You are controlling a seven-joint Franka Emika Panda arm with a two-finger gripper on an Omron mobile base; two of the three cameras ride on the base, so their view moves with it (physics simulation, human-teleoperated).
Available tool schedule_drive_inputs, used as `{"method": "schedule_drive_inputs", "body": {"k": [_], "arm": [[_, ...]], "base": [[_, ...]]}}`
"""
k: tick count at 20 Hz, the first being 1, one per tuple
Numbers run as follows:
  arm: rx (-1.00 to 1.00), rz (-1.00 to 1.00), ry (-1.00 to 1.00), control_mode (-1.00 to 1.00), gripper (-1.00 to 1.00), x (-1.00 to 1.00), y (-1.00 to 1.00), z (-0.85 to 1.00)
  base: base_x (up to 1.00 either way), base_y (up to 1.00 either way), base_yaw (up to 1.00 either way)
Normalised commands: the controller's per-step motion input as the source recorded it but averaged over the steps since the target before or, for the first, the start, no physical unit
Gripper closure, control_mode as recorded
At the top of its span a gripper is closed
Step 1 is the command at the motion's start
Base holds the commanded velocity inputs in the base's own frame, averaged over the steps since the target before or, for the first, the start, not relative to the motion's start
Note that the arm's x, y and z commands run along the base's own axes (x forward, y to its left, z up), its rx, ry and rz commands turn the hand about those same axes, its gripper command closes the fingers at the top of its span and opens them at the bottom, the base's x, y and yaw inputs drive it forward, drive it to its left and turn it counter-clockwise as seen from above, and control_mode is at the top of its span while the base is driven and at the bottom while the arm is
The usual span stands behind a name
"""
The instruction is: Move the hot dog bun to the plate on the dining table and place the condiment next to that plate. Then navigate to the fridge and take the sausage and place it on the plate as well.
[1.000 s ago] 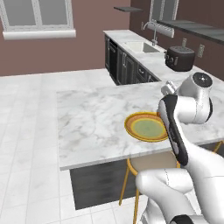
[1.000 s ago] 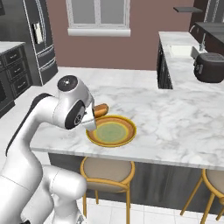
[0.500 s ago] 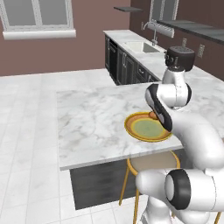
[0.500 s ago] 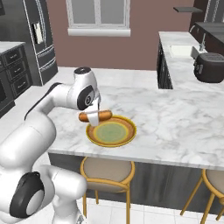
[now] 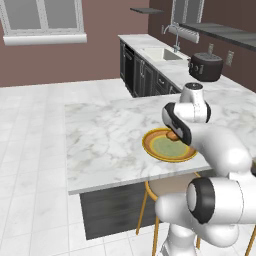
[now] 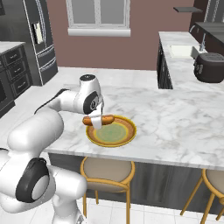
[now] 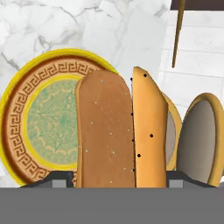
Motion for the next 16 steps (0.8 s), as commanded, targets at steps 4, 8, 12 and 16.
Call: {"method": "schedule_drive_inputs", "body": {"k": [4,8,12,16], "arm": [[0.01,0.0,0.03,-1.0,1.0,0.29,-0.08,-0.34],[0.04,0.0,0.0,-1.0,1.0,0.24,-0.12,-0.33],[0.04,0.0,0.0,-1.0,1.0,0.19,-0.12,-0.33],[0.03,0.0,0.0,-1.0,1.0,0.17,-0.04,-0.36]], "base": [[0.0,0.0,0.0],[0.0,0.0,0.0],[0.0,0.0,0.0],[0.0,0.0,0.0]]}}
